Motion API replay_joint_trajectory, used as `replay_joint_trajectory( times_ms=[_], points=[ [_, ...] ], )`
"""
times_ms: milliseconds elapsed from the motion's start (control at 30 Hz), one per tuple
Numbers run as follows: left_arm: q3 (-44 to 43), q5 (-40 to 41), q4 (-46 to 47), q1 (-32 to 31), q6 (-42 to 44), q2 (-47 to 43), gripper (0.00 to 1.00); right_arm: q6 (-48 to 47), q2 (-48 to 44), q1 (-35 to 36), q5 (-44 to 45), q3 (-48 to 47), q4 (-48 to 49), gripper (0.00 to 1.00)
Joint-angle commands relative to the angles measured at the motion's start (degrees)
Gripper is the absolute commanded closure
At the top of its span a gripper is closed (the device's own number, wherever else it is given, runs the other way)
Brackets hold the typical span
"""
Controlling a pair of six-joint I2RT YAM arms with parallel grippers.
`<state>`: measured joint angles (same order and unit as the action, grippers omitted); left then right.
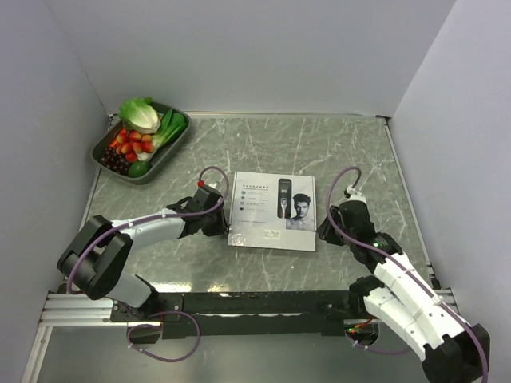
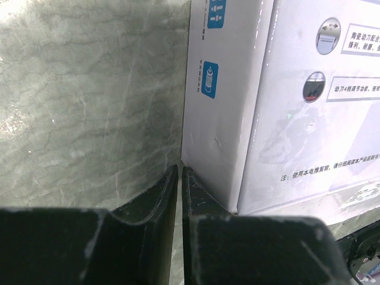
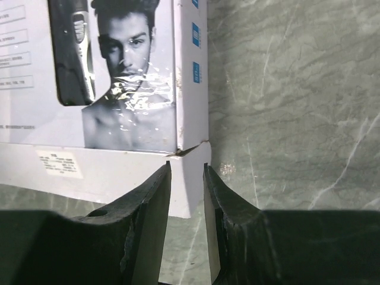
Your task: Sort the hair-cutting tools
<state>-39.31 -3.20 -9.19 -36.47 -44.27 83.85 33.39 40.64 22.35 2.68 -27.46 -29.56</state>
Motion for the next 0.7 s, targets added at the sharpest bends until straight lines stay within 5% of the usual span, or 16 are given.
replay_joint_trajectory(
  times_ms=[0, 667],
  points=[
    [-2.3, -1.7, 3.3, -0.6, -1.2, -0.7, 0.86, 1.1, 0.6, 1.6, -0.5, -2.5, -3.4, 0.64],
    [-1.8, -0.8, 3.1, -0.6, -0.7, -0.9, 0.87, 5.5, 11.6, 4.6, 2.2, 2.8, 5.7, 0.65]
  ],
)
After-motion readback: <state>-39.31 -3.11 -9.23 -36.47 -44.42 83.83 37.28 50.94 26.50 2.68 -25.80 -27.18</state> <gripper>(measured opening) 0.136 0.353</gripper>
